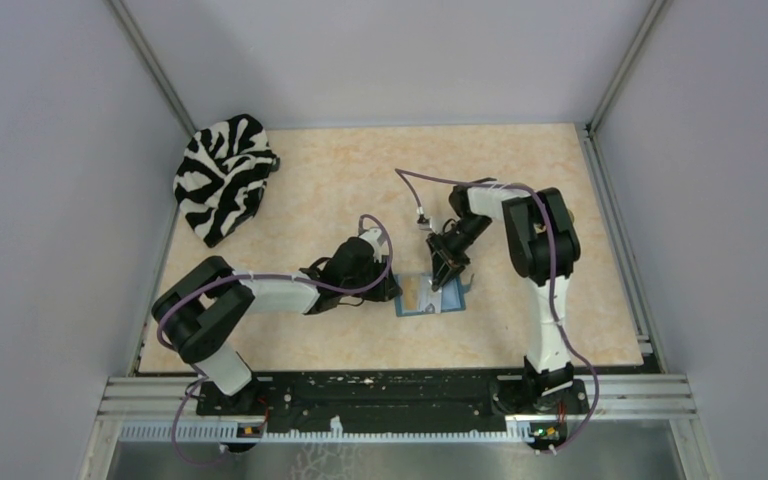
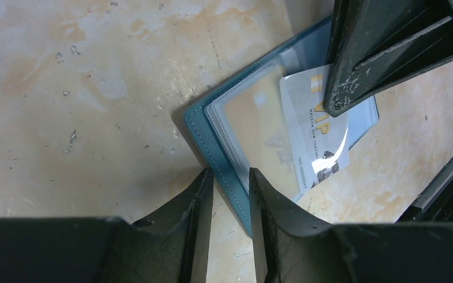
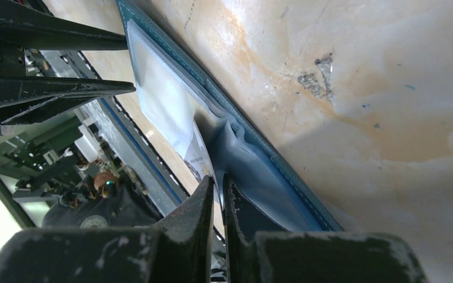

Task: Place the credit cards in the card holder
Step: Insert the credit card into the card holder.

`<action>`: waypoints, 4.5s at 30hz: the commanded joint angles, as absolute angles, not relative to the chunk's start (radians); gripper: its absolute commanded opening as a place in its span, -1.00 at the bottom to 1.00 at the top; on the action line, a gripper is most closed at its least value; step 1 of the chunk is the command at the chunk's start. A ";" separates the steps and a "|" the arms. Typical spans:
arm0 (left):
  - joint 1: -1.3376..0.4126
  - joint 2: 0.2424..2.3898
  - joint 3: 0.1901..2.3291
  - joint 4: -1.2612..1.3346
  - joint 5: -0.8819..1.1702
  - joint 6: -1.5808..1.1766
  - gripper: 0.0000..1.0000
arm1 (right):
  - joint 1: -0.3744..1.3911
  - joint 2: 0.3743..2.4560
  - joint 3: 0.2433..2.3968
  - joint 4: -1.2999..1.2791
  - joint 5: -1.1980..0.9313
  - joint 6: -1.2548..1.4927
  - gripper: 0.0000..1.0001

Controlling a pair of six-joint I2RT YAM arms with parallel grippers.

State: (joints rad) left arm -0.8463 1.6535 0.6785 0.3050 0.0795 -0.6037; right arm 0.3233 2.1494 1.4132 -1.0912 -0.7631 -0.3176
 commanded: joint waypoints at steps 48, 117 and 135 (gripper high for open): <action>-0.851 1.665 0.727 0.303 0.115 -0.573 -0.30 | 0.360 2.234 1.513 -1.113 -0.752 -0.287 -0.73; -0.850 1.670 0.758 0.303 0.135 -0.552 -0.29 | 0.371 2.283 1.583 -1.103 -0.828 -0.235 -0.84; -0.881 1.503 0.758 0.277 0.134 -0.609 -0.28 | 0.371 2.281 1.582 -1.108 -0.855 -0.262 -0.76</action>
State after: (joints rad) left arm -0.8490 1.5211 0.7345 0.2401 0.1032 -0.5728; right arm 0.3683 2.2974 1.5837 -1.1904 -0.8711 -0.2352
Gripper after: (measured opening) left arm 0.367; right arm 0.121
